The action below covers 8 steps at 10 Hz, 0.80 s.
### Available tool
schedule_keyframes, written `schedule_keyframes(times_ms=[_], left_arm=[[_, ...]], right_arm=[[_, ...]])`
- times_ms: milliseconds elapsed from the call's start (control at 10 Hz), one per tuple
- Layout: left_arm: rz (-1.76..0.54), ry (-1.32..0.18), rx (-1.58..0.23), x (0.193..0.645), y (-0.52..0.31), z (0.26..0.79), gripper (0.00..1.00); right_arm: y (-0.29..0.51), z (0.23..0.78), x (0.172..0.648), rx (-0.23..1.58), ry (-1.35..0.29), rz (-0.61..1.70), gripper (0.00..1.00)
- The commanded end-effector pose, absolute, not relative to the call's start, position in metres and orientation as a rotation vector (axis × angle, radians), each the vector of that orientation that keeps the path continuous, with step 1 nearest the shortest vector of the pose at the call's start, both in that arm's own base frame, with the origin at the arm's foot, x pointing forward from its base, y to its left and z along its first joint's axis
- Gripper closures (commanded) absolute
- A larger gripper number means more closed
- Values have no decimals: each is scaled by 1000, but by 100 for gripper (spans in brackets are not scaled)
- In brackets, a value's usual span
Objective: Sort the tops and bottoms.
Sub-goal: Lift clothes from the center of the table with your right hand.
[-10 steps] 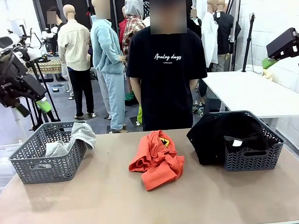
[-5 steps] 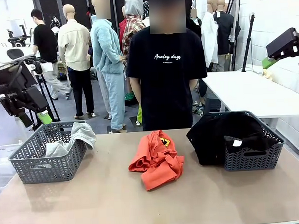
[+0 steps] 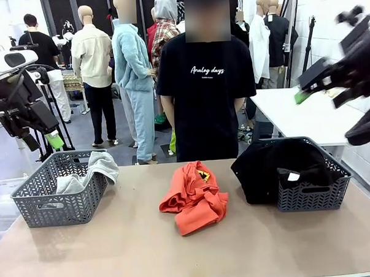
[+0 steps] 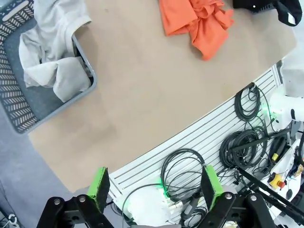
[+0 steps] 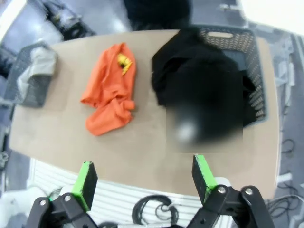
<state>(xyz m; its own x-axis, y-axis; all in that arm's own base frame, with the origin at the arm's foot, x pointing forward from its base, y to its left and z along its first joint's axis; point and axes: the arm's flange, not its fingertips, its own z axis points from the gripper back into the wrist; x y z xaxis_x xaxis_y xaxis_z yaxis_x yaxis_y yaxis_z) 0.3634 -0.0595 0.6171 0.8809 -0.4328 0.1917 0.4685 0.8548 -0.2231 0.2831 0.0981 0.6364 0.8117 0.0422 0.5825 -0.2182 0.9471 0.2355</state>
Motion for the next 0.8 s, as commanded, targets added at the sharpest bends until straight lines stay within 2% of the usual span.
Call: schedule_keyframes(times_ms=[0,300,400,700], left_arm=[[-479,-149,-255,365,-59,617,0],[-479,-149,-255,365,-59,617,0],[-479,-149,-255,365,-59,617,0],[-479,-149,-255,365,-59,617,0]], right_arm=[[122,626,351,358,-461,291,0],[170,550,438,233,-311,379,0],[185,513,464,120,-303,363,0],[222,456,489,83,-332,386,0]])
